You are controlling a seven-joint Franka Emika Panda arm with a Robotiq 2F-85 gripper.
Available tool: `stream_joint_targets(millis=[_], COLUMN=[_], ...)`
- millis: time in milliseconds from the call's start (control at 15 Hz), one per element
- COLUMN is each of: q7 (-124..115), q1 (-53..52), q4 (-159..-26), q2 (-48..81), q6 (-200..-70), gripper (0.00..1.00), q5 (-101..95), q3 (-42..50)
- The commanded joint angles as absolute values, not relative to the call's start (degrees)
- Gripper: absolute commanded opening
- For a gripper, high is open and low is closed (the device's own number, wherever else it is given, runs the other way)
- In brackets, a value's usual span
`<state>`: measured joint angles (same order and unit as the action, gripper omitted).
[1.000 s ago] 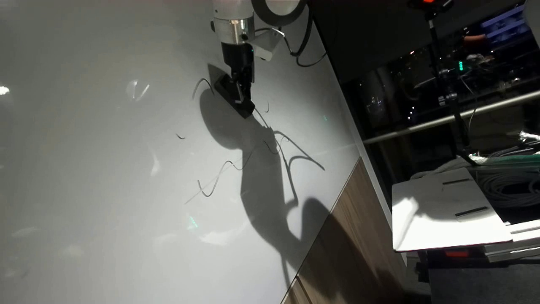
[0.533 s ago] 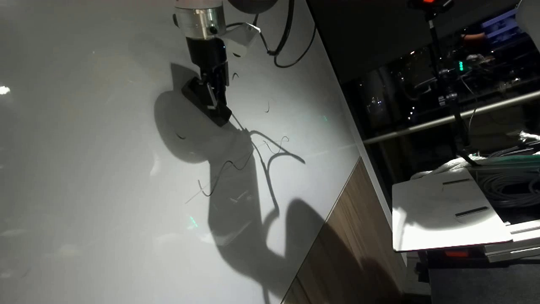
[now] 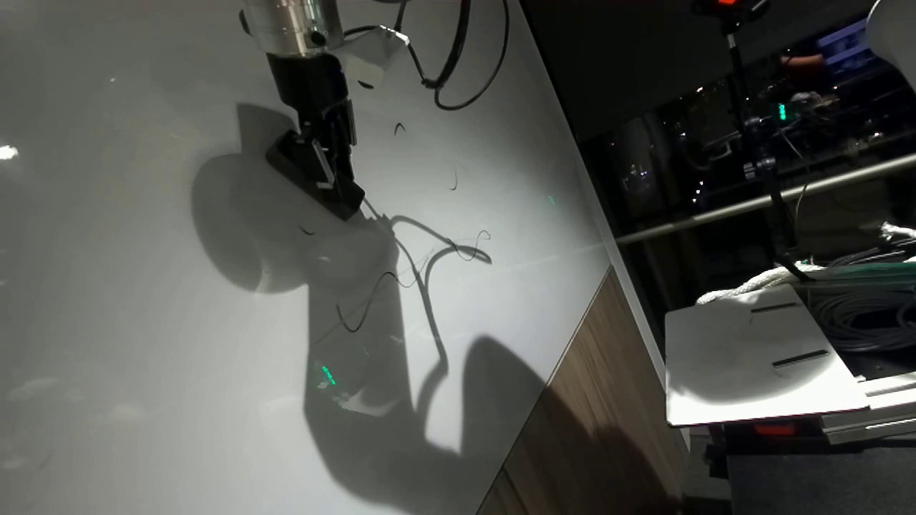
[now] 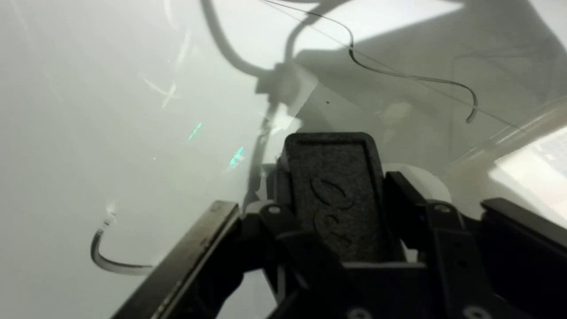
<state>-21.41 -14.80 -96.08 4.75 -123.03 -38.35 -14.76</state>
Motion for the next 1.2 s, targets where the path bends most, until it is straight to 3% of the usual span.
stream_joint_targets(millis=[0,1133], q7=[-18.42,-6.01], q1=[-14.38,2.87], q4=[-91.67,-108.35], q2=[6.67,-9.36], q6=[-123.81,-136.53], gripper=[0.30,0.30], q5=[-39.85,-29.03], q3=[-12.94,2.42])
